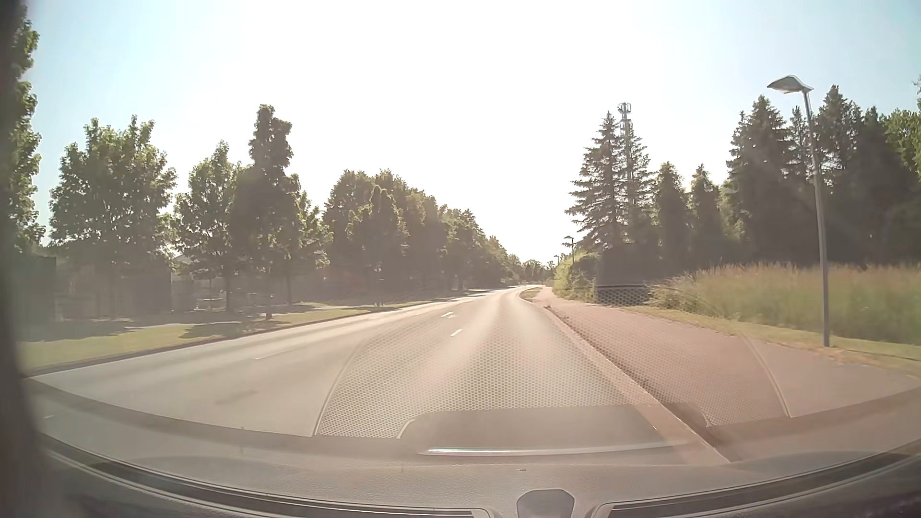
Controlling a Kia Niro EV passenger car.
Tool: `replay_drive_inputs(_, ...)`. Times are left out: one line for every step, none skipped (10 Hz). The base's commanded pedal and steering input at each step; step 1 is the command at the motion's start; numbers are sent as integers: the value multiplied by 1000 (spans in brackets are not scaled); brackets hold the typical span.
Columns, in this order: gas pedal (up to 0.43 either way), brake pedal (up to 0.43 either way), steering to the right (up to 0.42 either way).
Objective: Follow the waypoints while adhering to traffic rules and regulations
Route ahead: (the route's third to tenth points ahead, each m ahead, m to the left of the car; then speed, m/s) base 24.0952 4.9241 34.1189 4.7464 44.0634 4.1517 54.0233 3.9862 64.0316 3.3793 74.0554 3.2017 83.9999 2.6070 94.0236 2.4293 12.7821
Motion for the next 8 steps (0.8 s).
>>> replay_drive_inputs(240,6,1)
replay_drive_inputs(228,6,2)
replay_drive_inputs(228,6,2)
replay_drive_inputs(220,6,2)
replay_drive_inputs(220,6,2)
replay_drive_inputs(220,6,2)
replay_drive_inputs(209,6,2)
replay_drive_inputs(197,6,2)
